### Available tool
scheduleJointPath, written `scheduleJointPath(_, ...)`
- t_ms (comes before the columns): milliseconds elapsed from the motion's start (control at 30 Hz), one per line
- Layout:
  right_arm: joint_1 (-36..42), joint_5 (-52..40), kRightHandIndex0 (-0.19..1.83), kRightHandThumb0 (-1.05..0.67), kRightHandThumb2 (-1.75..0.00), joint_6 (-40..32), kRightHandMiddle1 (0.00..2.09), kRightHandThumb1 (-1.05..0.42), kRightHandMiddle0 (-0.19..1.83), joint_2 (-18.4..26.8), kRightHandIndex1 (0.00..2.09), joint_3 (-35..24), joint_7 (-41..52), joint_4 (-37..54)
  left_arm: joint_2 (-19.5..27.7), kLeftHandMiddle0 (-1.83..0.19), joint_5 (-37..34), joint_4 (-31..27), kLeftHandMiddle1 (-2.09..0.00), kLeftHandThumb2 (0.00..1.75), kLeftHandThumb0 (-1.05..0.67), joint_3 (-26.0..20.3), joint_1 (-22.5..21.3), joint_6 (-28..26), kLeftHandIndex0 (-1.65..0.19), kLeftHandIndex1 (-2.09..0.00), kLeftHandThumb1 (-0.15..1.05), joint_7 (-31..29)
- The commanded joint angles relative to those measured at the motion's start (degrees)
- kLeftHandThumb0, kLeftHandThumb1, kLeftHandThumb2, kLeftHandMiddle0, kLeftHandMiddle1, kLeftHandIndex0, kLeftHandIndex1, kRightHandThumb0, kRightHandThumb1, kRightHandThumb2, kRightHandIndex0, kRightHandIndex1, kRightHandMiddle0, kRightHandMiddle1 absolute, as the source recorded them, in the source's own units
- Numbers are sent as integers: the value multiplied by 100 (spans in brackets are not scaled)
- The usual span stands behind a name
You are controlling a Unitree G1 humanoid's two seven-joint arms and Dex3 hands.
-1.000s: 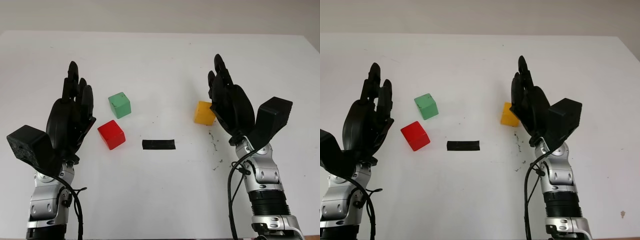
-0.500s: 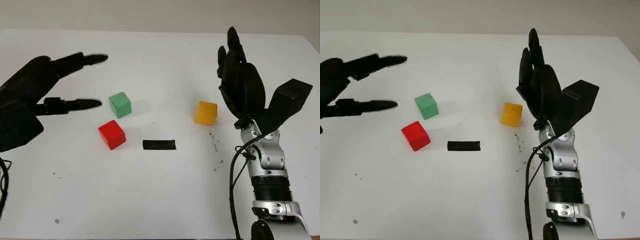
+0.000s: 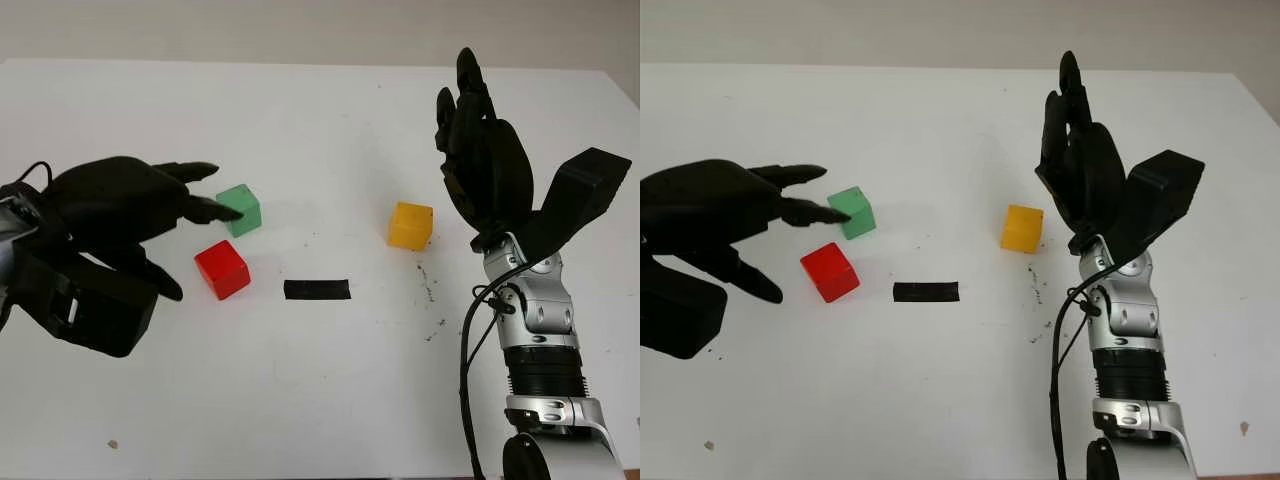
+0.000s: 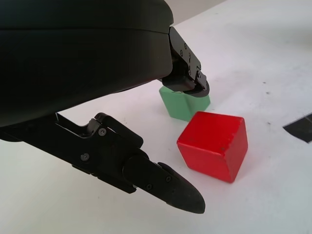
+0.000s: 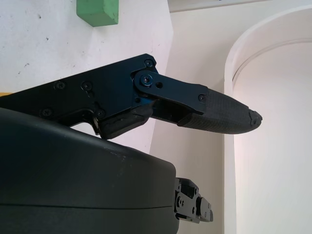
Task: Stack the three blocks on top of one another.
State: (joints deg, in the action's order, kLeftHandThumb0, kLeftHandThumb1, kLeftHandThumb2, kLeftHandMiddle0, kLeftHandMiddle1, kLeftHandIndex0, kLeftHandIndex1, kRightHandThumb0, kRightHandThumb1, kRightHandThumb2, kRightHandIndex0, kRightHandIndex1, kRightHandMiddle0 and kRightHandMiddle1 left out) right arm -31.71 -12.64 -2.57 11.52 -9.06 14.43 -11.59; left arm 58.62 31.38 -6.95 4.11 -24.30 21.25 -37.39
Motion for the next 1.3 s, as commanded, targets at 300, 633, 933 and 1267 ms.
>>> scheduleJointPath(300, 21, 122, -19, -78, -74, 143, 0, -105, -19, 18, 0, 62, 17, -7, -5, 10, 1065, 262, -4, 6, -56, 137, -115, 1192, -41, -8, 84, 1161)
scheduleJointPath(633, 35, 148, -19, -79, -73, 81, 0, -105, -19, 9, 0, 88, -49, 43, -126, 10, 1366, 677, -5, 6, -52, 270, -241, 1673, -52, -15, 87, 1852)
scheduleJointPath(933, 95, 130, -19, -78, -74, 69, 0, -105, -19, 17, 0, 95, -17, 120, -228, 6, 1757, 1073, -6, 6, -54, 372, -363, 1903, -53, -36, 88, 2545)
scheduleJointPath(1267, 113, 137, -19, -78, -73, 95, 0, -105, -19, 13, 0, 101, -18, 138, -316, 2, 1909, 1452, -6, 5, -59, 555, -562, 1995, -35, -88, 91, 2866)
